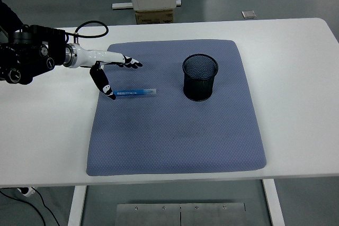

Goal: Left hand places marker in pen holder

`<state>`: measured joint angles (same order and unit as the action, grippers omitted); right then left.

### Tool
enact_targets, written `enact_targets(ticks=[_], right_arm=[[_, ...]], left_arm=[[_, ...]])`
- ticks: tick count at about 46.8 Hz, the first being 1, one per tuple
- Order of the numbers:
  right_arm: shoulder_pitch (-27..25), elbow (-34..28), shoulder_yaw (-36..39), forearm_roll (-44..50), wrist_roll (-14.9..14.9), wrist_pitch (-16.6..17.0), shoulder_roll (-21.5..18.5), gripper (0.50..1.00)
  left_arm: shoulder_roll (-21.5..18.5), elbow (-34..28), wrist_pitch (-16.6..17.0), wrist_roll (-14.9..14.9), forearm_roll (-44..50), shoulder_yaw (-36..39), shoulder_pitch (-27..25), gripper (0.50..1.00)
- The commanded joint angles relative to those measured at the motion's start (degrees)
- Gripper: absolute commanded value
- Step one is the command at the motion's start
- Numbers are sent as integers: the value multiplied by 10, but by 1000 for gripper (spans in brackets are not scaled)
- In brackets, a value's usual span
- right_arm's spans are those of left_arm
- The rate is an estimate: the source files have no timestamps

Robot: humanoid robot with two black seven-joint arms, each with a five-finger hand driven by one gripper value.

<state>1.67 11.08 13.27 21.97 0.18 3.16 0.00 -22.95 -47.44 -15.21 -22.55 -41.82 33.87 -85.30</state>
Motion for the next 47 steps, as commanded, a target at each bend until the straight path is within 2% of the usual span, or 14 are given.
enact_targets(ticks=[1, 31, 35, 38, 47], right_arm=[[0, 0, 0, 0, 0, 0, 0, 1000], [0, 0, 0, 0, 0, 0, 0, 1000], [0, 0, 0, 0, 0, 0, 0, 1000], [0, 0, 0, 0, 0, 0, 0, 1000], [0, 0, 0, 0, 0, 0, 0, 1000]], left_arm=[[0, -4, -1, -1, 0, 0, -5, 1000], [4, -24, -1, -2, -3, 0, -7, 1000], [4, -24, -1, -7, -8, 1, -7, 1000], [5, -25, -1, -21, -26, 1, -6, 1000], [4, -24, 0, -21, -56, 1, -9, 1000]])
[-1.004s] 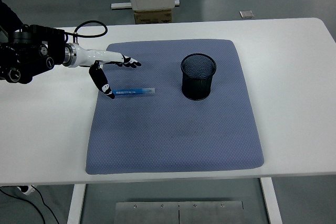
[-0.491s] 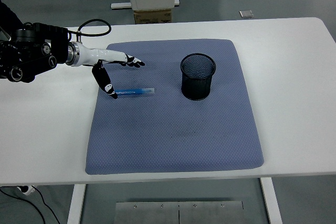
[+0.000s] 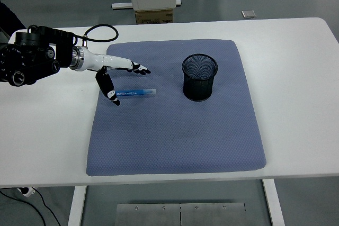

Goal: Left hand places marker in pen holder

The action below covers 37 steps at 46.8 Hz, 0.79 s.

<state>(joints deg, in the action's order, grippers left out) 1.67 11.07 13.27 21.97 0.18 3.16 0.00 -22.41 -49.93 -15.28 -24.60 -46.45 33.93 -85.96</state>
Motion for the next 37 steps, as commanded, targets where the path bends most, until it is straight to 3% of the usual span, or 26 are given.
enact_targets(ticks=[1, 26, 37], right_arm=[[0, 0, 0, 0, 0, 0, 0, 1000], [0, 0, 0, 0, 0, 0, 0, 1000], [0, 0, 1, 0, 0, 0, 0, 1000]], left_arm=[[-2, 1, 1, 0, -11, 0, -3, 1000], [14, 0, 2, 6, -12, 12, -3, 985], [18, 1, 5, 25, -12, 15, -3, 924]])
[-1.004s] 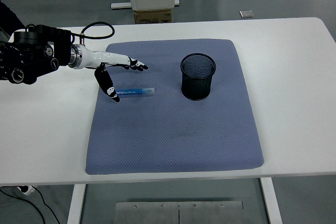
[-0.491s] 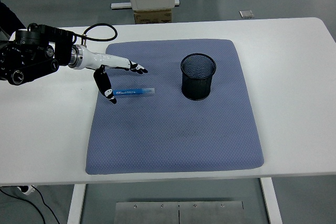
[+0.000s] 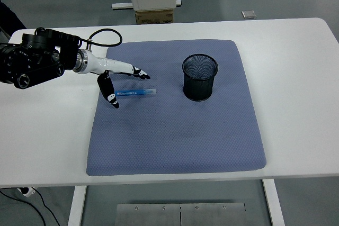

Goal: Left hand places marker in pen holder

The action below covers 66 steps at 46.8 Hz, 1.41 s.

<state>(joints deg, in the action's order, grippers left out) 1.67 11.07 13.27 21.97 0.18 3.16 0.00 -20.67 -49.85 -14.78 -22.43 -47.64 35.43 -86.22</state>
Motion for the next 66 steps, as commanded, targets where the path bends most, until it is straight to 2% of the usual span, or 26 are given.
enact_targets(ticks=[1, 2, 3, 6, 7, 8, 32, 47, 51, 66], right_arm=[[0, 0, 0, 0, 0, 0, 0, 1000], [0, 0, 0, 0, 0, 0, 0, 1000], [0, 0, 0, 0, 0, 0, 0, 1000], [0, 0, 0, 0, 0, 0, 0, 1000], [0, 0, 0, 0, 0, 0, 0, 1000], [0, 0, 0, 0, 0, 0, 0, 1000], [0, 0, 0, 0, 0, 0, 0, 1000], [0, 0, 0, 0, 0, 0, 0, 1000], [0, 0, 0, 0, 0, 0, 0, 1000], [0, 0, 0, 0, 0, 0, 0, 1000]], left_arm=[[2, 0, 0, 3, 0, 0, 1, 912], [2, 0, 0, 3, 0, 0, 1, 912], [6, 0, 0, 5, 0, 0, 2, 869], [8, 0, 0, 6, 0, 0, 2, 842], [9, -1, 0, 6, 0, 0, 2, 804], [9, 0, 0, 6, -1, 0, 2, 801], [8, 2, 6, 6, -1, 0, -2, 804], [12, 2, 34, 7, -23, 1, 2, 798], [17, 1, 40, 27, -23, 1, 3, 792], [25, 1, 50, 32, -24, 15, 4, 760]])
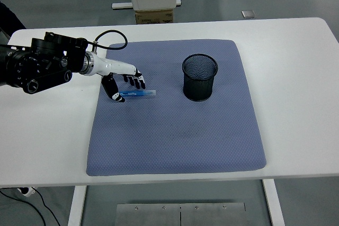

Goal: Left hand places marker in pen holder

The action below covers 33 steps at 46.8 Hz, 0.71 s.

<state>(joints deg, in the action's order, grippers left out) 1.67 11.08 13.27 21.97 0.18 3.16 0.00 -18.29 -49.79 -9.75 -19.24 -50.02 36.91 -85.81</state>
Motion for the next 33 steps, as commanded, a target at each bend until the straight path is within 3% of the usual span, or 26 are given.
enact_targets(ticks=[1, 12, 33], right_arm=[[0, 0, 0, 0, 0, 0, 0, 1000], [0, 0, 0, 0, 0, 0, 0, 1000], [0, 0, 0, 0, 0, 0, 0, 1000]], left_arm=[[2, 0, 0, 0, 0, 1, 0, 757], [2, 0, 0, 1, -1, 5, 1, 728], [16, 0, 20, 1, -17, 6, 0, 716]])
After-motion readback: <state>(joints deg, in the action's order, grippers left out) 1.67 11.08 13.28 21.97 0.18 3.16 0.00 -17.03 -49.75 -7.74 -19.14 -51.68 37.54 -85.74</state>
